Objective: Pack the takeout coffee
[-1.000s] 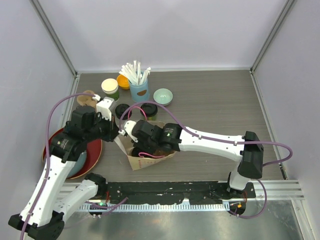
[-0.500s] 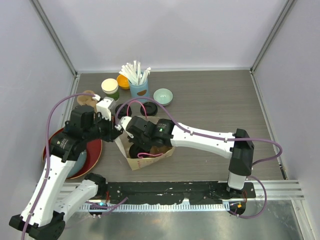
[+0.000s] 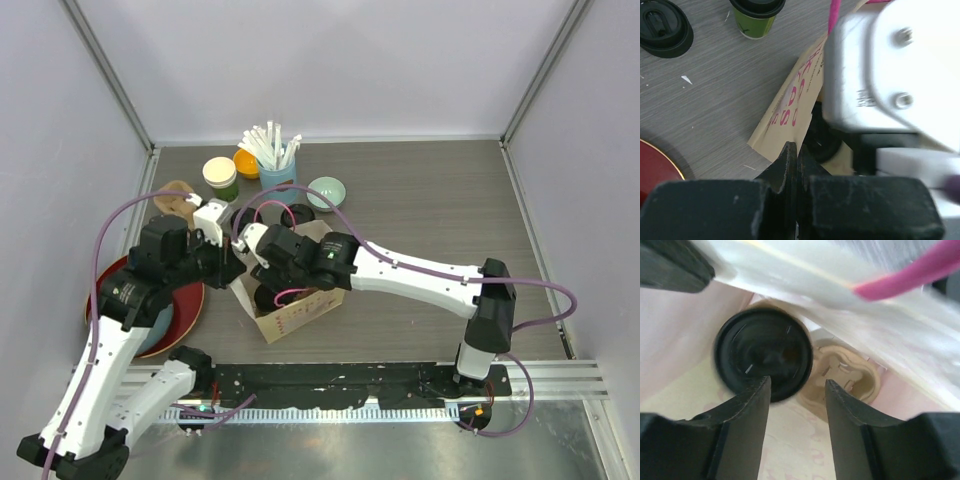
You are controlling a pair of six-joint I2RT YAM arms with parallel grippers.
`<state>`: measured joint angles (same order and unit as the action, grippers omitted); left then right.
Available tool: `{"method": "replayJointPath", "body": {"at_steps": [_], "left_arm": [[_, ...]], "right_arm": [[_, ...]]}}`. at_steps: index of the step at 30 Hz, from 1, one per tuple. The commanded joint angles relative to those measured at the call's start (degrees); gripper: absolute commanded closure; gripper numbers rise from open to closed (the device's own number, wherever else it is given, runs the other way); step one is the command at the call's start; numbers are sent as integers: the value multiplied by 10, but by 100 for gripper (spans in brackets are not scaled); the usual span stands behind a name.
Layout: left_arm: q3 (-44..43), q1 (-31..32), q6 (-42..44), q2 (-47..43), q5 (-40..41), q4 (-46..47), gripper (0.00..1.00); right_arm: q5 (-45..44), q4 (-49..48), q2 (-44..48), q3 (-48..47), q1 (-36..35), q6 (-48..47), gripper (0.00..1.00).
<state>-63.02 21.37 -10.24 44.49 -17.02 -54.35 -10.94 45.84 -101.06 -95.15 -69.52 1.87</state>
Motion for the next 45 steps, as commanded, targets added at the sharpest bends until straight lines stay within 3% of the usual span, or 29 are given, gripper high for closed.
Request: {"method": "replayJointPath", "body": {"at_steps": [1,8,22,26,30,34,39,45], "left_arm": [[-3,4,12,-4,-23,7,100],[-4,3,19,0,-21,0,100],[-22,-12,50,-22,26,-28,100],[-32,-13,63,-32,50,-50,100],[-48,-16,78,-20,66,-74,100],[-59,-25,100,-18,96,-87,100],[-49,-34,137,-22,109,-105,100],[-61,-48,172,-10,117,-126,100]], "right_arm": [[0,-48,60,-28,4,4,45],[4,-77,96,-33,4,-10,39],[29,-118,186,-82,8,-32,38],[10,-127,214,-79,54,-5,38],[34,-127,223,-51,201,35,39],[65,-120,195,-28,277,33,39],[147,-127,127,-21,308,11,37],[184,-128,43,-49,312,-14,36]]}}
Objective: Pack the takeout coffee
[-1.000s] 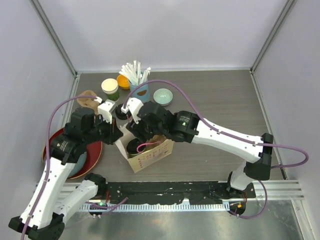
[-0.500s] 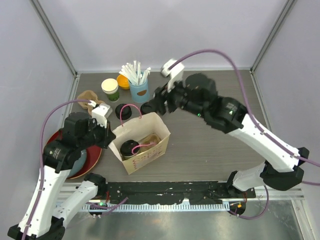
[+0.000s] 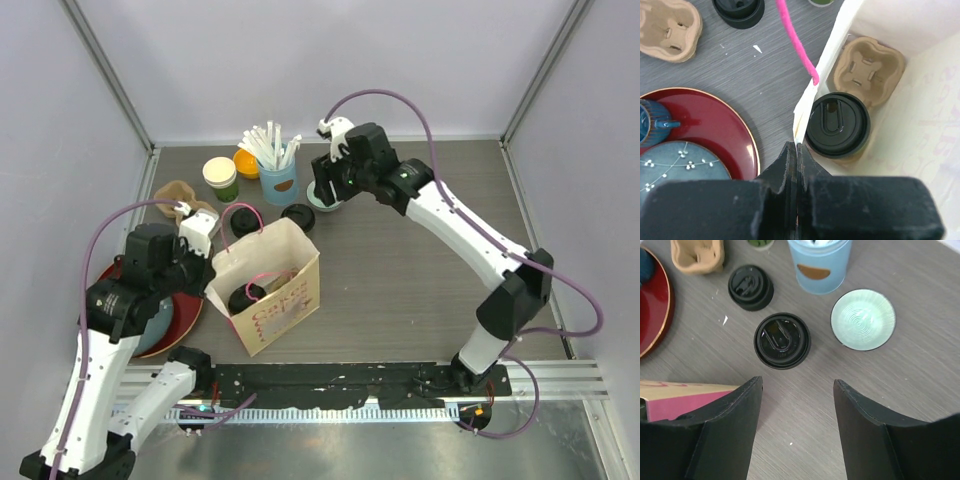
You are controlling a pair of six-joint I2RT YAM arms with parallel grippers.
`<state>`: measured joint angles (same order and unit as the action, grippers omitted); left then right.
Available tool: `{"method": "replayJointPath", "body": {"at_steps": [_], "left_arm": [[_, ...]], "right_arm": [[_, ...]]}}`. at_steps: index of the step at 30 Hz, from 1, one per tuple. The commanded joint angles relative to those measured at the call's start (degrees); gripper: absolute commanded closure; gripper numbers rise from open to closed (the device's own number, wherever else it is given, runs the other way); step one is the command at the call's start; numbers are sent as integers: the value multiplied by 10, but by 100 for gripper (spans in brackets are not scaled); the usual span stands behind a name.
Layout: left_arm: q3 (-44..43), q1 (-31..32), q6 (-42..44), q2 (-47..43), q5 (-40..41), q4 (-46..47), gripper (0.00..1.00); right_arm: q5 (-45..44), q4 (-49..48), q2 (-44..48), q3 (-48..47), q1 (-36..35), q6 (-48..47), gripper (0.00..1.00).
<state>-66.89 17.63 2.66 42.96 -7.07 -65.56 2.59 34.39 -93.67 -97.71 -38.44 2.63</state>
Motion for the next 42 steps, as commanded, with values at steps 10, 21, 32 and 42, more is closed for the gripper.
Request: {"method": "replayJointPath", "body": {"at_steps": [10,21,32,42], "left_arm": [[-25,-21,82,-3,40,-47,100],[-30,-29,96,-4,51,-60,100],[-39,-44,92,8,39,-58,100],[-39,-44,89,10,25,-48,100]], "right_arm": [[92,12,-148,-100,6,-64,38],[134,59,-254,-188,6,-133,41],[140,68,-296,-215,7,-163,41],[138,68,-311,-198,6,-164,41]]}}
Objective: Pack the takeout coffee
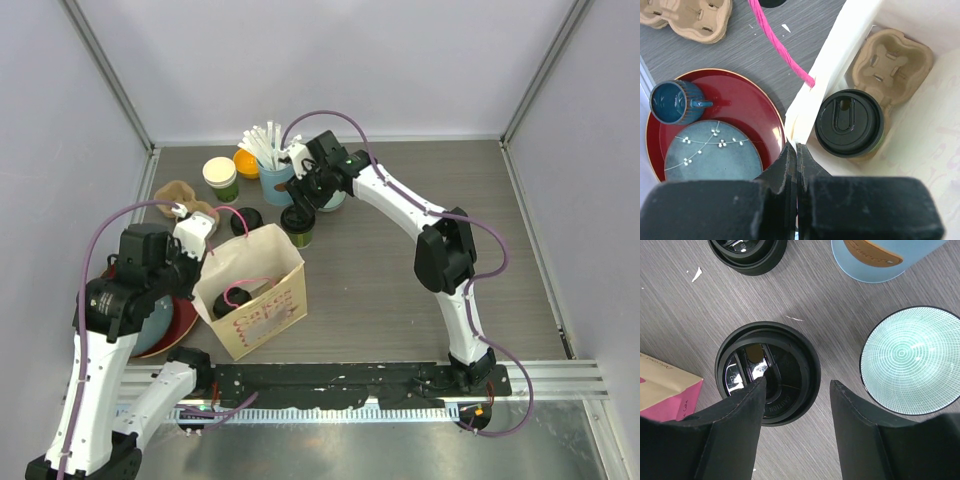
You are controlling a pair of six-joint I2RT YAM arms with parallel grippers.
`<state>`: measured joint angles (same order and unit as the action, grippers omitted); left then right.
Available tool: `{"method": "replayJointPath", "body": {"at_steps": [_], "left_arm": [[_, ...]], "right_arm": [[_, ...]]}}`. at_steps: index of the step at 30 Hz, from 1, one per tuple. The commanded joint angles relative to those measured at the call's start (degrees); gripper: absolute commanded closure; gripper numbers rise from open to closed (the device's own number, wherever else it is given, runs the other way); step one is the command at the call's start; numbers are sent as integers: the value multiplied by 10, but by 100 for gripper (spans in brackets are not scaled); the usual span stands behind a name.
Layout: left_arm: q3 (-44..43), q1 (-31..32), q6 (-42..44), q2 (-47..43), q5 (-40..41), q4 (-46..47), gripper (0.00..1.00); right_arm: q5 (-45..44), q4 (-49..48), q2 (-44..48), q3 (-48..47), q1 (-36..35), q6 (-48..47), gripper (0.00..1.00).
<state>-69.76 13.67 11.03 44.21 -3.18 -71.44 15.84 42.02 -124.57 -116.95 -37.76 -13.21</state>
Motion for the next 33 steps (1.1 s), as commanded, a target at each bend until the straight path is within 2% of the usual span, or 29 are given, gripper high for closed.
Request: {"method": "replayJointPath", "body": {"at_steps": [1,13,16,18,20,28,33], "left_arm": [[-11,-5,5,-3,-17,13,100],[-11,-4,3,-1,-29,25,100],[-10,-4,0,-2,-35,29,100],[-8,-4,0,-3,-36,31,100],[-3,-4,0,-4,-39,32,100],[1,-5,3,-4,-43,42,100],[3,-4,5,-9,-44,46,100]], "right_arm": [[6,-8,-4,-7,-2,-5,41],[6,2,-22,-9,-6,-2,44],[4,5,-28,-10,-6,0,47],[2,7,-29,-12,-7,4,55],[2,8,-29,-13,-7,5,57],[-18,9,-3,8,-14,6,57],[-42,-1,34,48,-17,17,61]]}}
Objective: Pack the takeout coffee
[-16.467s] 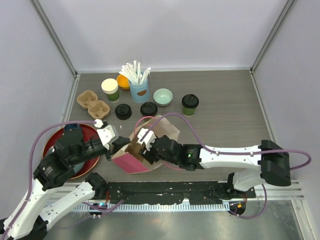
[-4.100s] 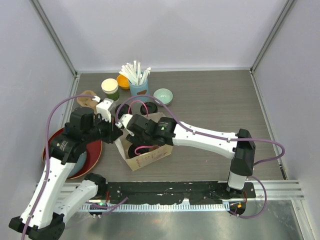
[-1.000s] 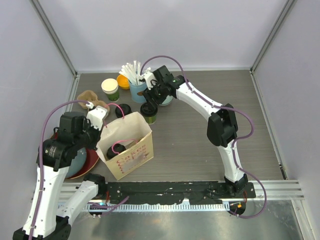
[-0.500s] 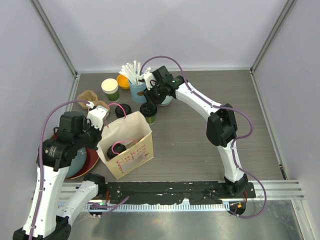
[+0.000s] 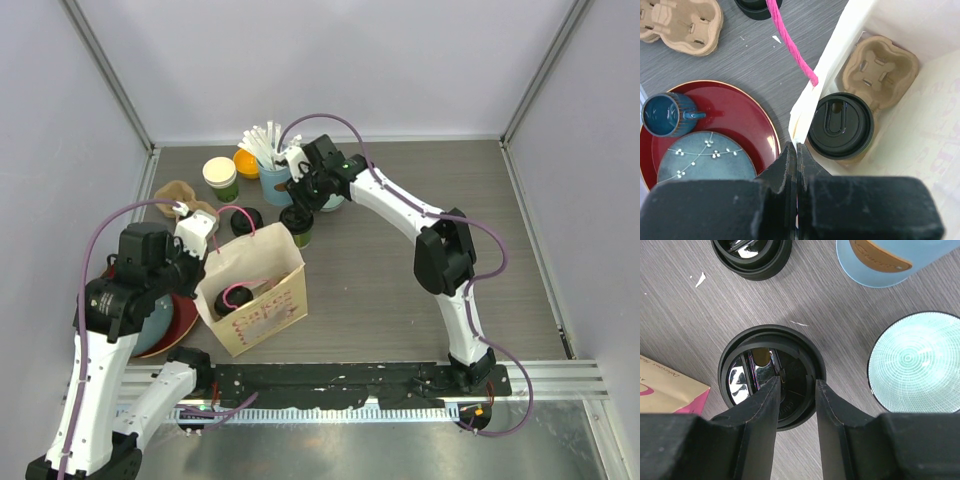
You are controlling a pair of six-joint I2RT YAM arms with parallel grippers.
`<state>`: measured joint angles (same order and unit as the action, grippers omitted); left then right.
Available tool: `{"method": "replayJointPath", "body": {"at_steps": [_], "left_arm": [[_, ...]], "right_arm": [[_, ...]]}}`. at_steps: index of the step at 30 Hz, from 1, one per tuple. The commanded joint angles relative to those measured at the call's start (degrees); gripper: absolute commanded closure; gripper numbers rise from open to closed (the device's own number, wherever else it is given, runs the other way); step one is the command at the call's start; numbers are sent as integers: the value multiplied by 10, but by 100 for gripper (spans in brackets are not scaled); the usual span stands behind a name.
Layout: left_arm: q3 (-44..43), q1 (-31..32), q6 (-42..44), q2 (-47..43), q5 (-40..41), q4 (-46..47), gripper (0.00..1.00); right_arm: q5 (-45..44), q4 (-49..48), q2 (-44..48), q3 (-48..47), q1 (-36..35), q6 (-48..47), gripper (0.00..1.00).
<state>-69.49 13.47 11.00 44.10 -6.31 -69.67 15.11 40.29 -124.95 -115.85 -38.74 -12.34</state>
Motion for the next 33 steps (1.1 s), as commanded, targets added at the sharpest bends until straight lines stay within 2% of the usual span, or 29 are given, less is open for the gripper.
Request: {"method": "replayJointPath", "body": {"at_steps": [1,22,33], "left_arm": [[3,-3,5,-9,-14,28,100],[12,-2,4,-8,-37,51,100],[32,-3,-9,2,-103,92,100]], "right_arm": [[-44,11,44,45,-9,11,61],[-180,3,276,306,-8,97,62],[-211,36,385,418,-9,194,62]]}}
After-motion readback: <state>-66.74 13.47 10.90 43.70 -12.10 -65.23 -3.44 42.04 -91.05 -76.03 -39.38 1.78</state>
